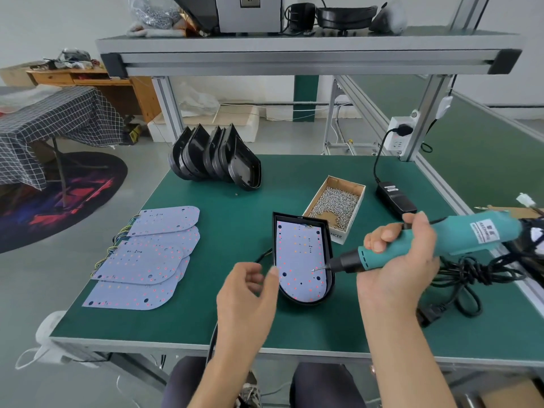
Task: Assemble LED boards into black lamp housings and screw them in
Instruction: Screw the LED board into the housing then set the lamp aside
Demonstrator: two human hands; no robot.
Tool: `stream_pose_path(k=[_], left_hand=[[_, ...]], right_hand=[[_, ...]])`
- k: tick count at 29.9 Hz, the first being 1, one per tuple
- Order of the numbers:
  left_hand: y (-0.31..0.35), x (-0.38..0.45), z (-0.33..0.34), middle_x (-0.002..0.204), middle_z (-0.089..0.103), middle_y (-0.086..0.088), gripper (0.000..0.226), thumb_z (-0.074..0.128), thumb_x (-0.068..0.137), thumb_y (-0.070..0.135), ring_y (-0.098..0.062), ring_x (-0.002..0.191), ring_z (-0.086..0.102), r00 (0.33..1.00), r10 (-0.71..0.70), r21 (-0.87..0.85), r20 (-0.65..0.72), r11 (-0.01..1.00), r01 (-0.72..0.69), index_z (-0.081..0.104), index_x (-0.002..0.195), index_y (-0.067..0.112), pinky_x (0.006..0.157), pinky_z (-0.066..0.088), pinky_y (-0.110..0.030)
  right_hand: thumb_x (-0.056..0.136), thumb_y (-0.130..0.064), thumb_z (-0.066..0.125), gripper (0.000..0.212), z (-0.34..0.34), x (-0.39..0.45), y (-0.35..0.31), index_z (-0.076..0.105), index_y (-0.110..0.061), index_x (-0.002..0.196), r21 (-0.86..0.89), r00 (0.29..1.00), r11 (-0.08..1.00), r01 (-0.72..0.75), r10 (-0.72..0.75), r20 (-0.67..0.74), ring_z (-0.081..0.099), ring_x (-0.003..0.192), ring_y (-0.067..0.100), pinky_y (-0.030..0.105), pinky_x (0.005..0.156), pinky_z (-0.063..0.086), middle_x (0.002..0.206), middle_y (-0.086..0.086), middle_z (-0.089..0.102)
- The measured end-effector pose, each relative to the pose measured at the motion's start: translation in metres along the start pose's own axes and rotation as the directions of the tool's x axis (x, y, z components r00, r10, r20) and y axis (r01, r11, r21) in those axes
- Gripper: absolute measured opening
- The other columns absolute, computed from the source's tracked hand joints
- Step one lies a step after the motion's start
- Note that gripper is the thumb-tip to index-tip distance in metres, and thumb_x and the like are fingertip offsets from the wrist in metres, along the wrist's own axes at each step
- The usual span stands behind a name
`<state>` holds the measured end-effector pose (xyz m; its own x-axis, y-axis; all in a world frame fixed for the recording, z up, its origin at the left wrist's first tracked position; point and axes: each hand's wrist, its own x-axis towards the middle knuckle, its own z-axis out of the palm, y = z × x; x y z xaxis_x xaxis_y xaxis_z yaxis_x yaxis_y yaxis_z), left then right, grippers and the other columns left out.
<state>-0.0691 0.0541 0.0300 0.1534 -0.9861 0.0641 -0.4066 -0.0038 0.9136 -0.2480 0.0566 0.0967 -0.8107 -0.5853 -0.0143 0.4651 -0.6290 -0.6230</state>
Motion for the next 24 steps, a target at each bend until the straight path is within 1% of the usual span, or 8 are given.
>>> stream_pose_path(k=[1, 3, 5, 7, 8, 11, 17, 24], left_hand=[[0.001, 0.004, 0.002, 0.080, 0.069, 0.011, 0.034, 0.069, 0.090, 0.052, -0.003, 0.077, 0.064, 0.998, -0.010, 0.094, 0.069, 0.996, 0.004, 0.062, 0.107, 0.023, 0.081, 0.052, -0.032], [0.006, 0.011, 0.007, 0.068, 0.066, 0.010, 0.039, 0.068, 0.089, 0.054, -0.008, 0.079, 0.064, 0.987, -0.024, 0.196, 0.158, 0.980, -0.008, 0.059, 0.109, 0.022, 0.076, 0.048, -0.032], [0.011, 0.020, 0.012, 0.069, 0.063, 0.005, 0.041, 0.066, 0.089, 0.056, -0.018, 0.079, 0.062, 0.973, -0.051, 0.256, 0.225, 0.967, -0.008, 0.060, 0.099, 0.017, 0.068, 0.045, -0.034], [0.012, 0.026, 0.018, 0.077, 0.064, -0.003, 0.040, 0.066, 0.089, 0.051, -0.026, 0.078, 0.060, 0.956, -0.077, 0.288, 0.284, 0.958, -0.009, 0.058, 0.087, 0.012, 0.066, 0.047, -0.036], [0.011, 0.028, 0.020, 0.077, 0.064, -0.004, 0.038, 0.066, 0.090, 0.047, -0.028, 0.076, 0.059, 0.950, -0.087, 0.281, 0.299, 0.960, 0.000, 0.057, 0.084, 0.011, 0.066, 0.047, -0.036], [0.008, 0.030, 0.023, 0.074, 0.062, -0.002, 0.032, 0.067, 0.089, 0.040, -0.023, 0.068, 0.054, 0.948, -0.101, 0.256, 0.303, 0.967, 0.022, 0.057, 0.082, 0.011, 0.058, 0.042, -0.031], [0.003, 0.032, 0.025, 0.067, 0.061, 0.002, 0.030, 0.070, 0.085, 0.039, -0.019, 0.060, 0.050, 0.952, -0.105, 0.212, 0.288, 0.976, 0.044, 0.059, 0.078, 0.011, 0.053, 0.039, -0.028], [0.001, 0.031, 0.026, 0.071, 0.064, -0.002, 0.029, 0.070, 0.085, 0.038, -0.021, 0.063, 0.051, 0.958, -0.102, 0.181, 0.268, 0.982, 0.054, 0.063, 0.083, 0.010, 0.058, 0.044, -0.031]], right_hand=[[0.097, -0.024, 0.063, 0.014, -0.001, 0.000, 0.004, 0.057, -0.017, 0.087, 0.006, 1.000, 1.000, 0.016, -0.016, 0.012, 0.039, 0.046, 0.016, 0.026, 0.052, 0.036, 0.057, 0.000, 0.048], [0.087, -0.026, 0.069, 0.018, 0.003, -0.002, 0.011, 0.056, -0.015, 0.086, -0.042, 0.998, 0.999, 0.033, -0.031, 0.061, 0.039, 0.043, 0.017, 0.026, 0.050, 0.035, 0.056, 0.002, 0.049], [0.083, -0.027, 0.072, 0.019, 0.003, -0.004, 0.020, 0.058, -0.015, 0.085, -0.084, 0.993, 0.995, 0.054, -0.045, 0.111, 0.039, 0.042, 0.018, 0.025, 0.048, 0.035, 0.055, 0.004, 0.050], [0.083, -0.027, 0.072, 0.012, 0.000, -0.006, 0.027, 0.063, -0.019, 0.080, -0.126, 0.984, 0.990, 0.070, -0.049, 0.169, 0.040, 0.041, 0.019, 0.025, 0.048, 0.035, 0.055, 0.004, 0.051], [0.084, -0.026, 0.071, 0.011, -0.001, -0.006, 0.029, 0.064, -0.023, 0.077, -0.158, 0.980, 0.984, 0.080, -0.048, 0.194, 0.039, 0.042, 0.020, 0.026, 0.049, 0.035, 0.055, 0.004, 0.051], [0.086, -0.027, 0.070, 0.013, -0.005, -0.007, 0.036, 0.064, -0.025, 0.076, -0.225, 0.969, 0.969, 0.105, -0.049, 0.243, 0.038, 0.042, 0.021, 0.029, 0.051, 0.034, 0.054, 0.004, 0.050], [0.088, -0.028, 0.072, 0.013, -0.011, -0.007, 0.044, 0.063, -0.023, 0.079, -0.245, 0.963, 0.964, 0.107, -0.039, 0.266, 0.038, 0.042, 0.022, 0.029, 0.050, 0.035, 0.054, 0.005, 0.051], [0.088, -0.029, 0.070, 0.014, -0.011, -0.010, 0.044, 0.061, -0.023, 0.078, -0.245, 0.961, 0.963, 0.110, -0.040, 0.273, 0.038, 0.043, 0.022, 0.029, 0.051, 0.034, 0.053, 0.004, 0.050]])
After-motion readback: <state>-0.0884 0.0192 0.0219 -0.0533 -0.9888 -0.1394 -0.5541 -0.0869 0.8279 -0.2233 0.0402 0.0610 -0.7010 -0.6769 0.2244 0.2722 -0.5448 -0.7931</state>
